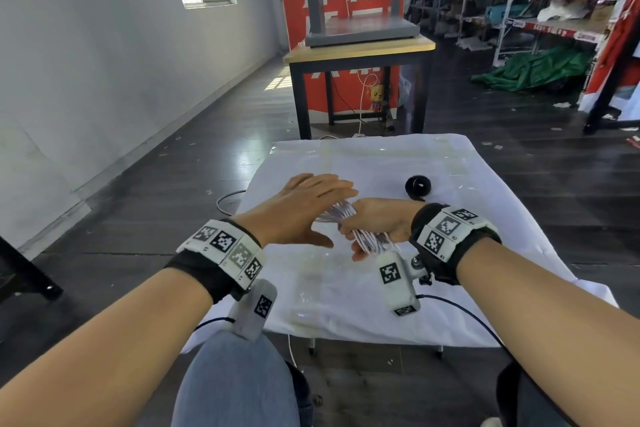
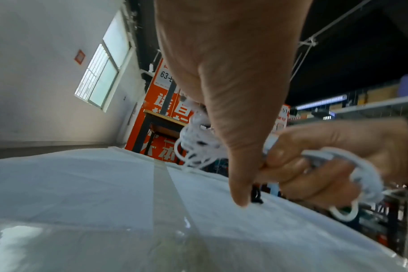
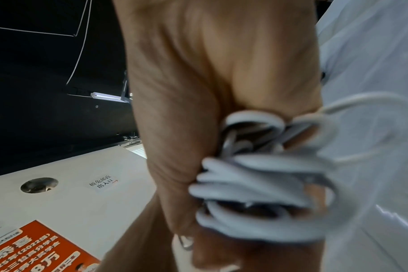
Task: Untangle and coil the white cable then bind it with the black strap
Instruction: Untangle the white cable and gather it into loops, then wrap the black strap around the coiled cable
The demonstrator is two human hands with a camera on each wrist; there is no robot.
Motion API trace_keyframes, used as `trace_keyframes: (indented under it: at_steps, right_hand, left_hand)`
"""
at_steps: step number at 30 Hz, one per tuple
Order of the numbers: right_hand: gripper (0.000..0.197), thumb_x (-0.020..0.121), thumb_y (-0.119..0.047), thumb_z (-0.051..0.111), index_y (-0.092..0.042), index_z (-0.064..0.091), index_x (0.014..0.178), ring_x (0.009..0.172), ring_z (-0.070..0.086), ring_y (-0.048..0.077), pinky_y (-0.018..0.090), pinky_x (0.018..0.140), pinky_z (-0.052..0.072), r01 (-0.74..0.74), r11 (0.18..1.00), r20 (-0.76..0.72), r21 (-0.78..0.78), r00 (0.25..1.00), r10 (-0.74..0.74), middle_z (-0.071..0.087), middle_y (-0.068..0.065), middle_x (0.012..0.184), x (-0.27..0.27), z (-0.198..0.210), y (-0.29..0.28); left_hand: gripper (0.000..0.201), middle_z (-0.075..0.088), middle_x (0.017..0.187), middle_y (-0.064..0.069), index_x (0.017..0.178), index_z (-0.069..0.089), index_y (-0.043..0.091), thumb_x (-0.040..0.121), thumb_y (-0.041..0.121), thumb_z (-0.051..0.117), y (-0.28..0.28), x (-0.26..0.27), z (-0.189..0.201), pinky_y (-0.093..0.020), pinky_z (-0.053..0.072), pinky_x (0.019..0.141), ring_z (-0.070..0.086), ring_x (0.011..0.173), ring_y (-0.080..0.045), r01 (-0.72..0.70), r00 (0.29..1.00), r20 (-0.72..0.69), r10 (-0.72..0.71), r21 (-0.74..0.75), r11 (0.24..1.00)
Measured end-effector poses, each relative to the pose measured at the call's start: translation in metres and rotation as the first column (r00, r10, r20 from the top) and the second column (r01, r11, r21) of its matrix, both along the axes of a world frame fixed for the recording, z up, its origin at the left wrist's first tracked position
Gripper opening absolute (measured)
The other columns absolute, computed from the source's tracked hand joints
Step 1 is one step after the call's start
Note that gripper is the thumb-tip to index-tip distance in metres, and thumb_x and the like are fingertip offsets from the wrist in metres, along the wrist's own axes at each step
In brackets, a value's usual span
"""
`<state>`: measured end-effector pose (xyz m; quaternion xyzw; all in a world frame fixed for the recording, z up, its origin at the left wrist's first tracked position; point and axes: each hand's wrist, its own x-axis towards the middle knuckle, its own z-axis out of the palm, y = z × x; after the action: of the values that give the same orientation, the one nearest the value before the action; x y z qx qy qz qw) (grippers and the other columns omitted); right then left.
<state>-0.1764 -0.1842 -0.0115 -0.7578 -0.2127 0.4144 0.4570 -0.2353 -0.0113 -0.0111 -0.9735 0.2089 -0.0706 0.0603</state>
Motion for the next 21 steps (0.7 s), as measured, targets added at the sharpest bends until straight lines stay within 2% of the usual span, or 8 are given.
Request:
trace_keyframes:
  at_steps: [3, 5, 7, 9, 11, 14, 17, 21]
  right_hand:
    - [0.011, 0.092, 0.002, 0.048, -0.005, 0.047, 0.084, 0.046, 0.047, 0.012, 0.023, 0.048, 0.050, -0.090, 0.996, 0.023, 0.030, 0.996, 0.089, 0.046, 0.008, 0.065, -0.003, 0.004, 0.003]
    - [0.014, 0.093, 0.001, 0.048, -0.006, 0.049, 0.081, 0.044, 0.042, 0.010, 0.021, 0.046, 0.044, -0.146, 0.988, -0.001, 0.041, 0.989, 0.146, 0.045, 0.005, 0.063, -0.005, 0.006, 0.001]
    - [0.012, 0.093, -0.001, 0.048, -0.007, 0.052, 0.083, 0.043, 0.041, 0.008, 0.019, 0.046, 0.041, -0.180, 0.983, -0.008, 0.041, 0.983, 0.181, 0.044, 0.003, 0.064, -0.004, 0.008, -0.001]
    - [0.008, 0.093, -0.002, 0.049, -0.007, 0.053, 0.089, 0.045, 0.043, 0.008, 0.020, 0.050, 0.045, -0.194, 0.980, 0.004, 0.039, 0.981, 0.194, 0.045, 0.003, 0.067, -0.002, 0.008, -0.003]
    - [0.004, 0.094, -0.004, 0.050, -0.006, 0.053, 0.095, 0.051, 0.047, 0.009, 0.025, 0.061, 0.055, -0.206, 0.978, 0.027, 0.027, 0.978, 0.206, 0.048, 0.003, 0.070, 0.002, 0.006, -0.004]
    - [0.005, 0.094, -0.008, 0.051, -0.009, 0.054, 0.098, 0.062, 0.055, 0.012, 0.040, 0.081, 0.055, -0.232, 0.971, 0.076, -0.057, 0.969, 0.236, 0.051, 0.003, 0.074, 0.006, 0.003, -0.004]
    - [0.008, 0.093, -0.007, 0.051, -0.008, 0.053, 0.101, 0.061, 0.054, 0.015, 0.032, 0.065, 0.057, -0.206, 0.976, 0.066, -0.067, 0.975, 0.211, 0.050, 0.004, 0.072, 0.008, 0.002, -0.004]
    - [0.014, 0.091, -0.012, 0.058, -0.010, 0.051, 0.104, 0.053, 0.046, 0.012, 0.020, 0.045, 0.040, -0.190, 0.980, 0.147, -0.061, 0.969, 0.197, 0.051, 0.004, 0.072, 0.013, -0.005, -0.004]
  left_hand:
    - [0.076, 0.029, 0.153, 0.011, 0.144, 0.031, 0.026, 0.081, 0.046, 0.068, -0.003, 0.008, -0.010, -0.034, 0.003, 0.117, 0.017, 0.145, -0.013, -0.016, 0.998, 0.056, 0.009, 0.116, 0.993]
    - [0.041, 0.055, 0.131, 0.006, 0.120, 0.053, 0.024, 0.083, 0.034, 0.066, 0.001, 0.012, -0.010, -0.034, 0.012, 0.116, 0.039, 0.134, -0.015, 0.008, 0.986, 0.164, -0.024, 0.099, 0.995]
    - [0.019, 0.065, 0.104, 0.005, 0.101, 0.057, 0.023, 0.084, 0.029, 0.064, 0.007, 0.014, -0.006, -0.035, 0.029, 0.112, 0.056, 0.110, -0.017, 0.011, 0.986, 0.167, -0.026, 0.087, 0.996]
    - [0.013, 0.062, 0.094, 0.008, 0.100, 0.053, 0.023, 0.089, 0.029, 0.058, 0.010, 0.011, -0.001, -0.032, 0.042, 0.094, 0.056, 0.093, -0.017, -0.037, 0.997, 0.065, 0.033, 0.063, 0.997]
    - [0.010, 0.056, 0.092, 0.009, 0.100, 0.048, 0.025, 0.092, 0.029, 0.053, 0.013, 0.008, 0.002, -0.031, 0.042, 0.071, 0.054, 0.089, -0.017, -0.097, 0.995, 0.006, 0.097, 0.055, 0.994]
    - [0.011, 0.054, 0.088, 0.006, 0.099, 0.042, 0.022, 0.094, 0.028, 0.049, 0.015, 0.005, 0.003, -0.033, 0.040, 0.064, 0.056, 0.083, -0.022, -0.116, 0.991, -0.054, 0.120, 0.071, 0.991]
    - [0.015, 0.062, 0.094, 0.000, 0.107, 0.042, 0.020, 0.095, 0.029, 0.046, 0.016, 0.006, 0.002, -0.036, 0.044, 0.066, 0.059, 0.082, -0.026, -0.154, 0.980, -0.114, 0.161, 0.072, 0.985]
    - [0.015, 0.064, 0.095, -0.001, 0.105, 0.046, 0.022, 0.097, 0.035, 0.043, 0.012, 0.011, 0.000, -0.032, 0.037, 0.064, 0.060, 0.086, -0.025, -0.216, 0.970, -0.084, 0.227, 0.125, 0.968]
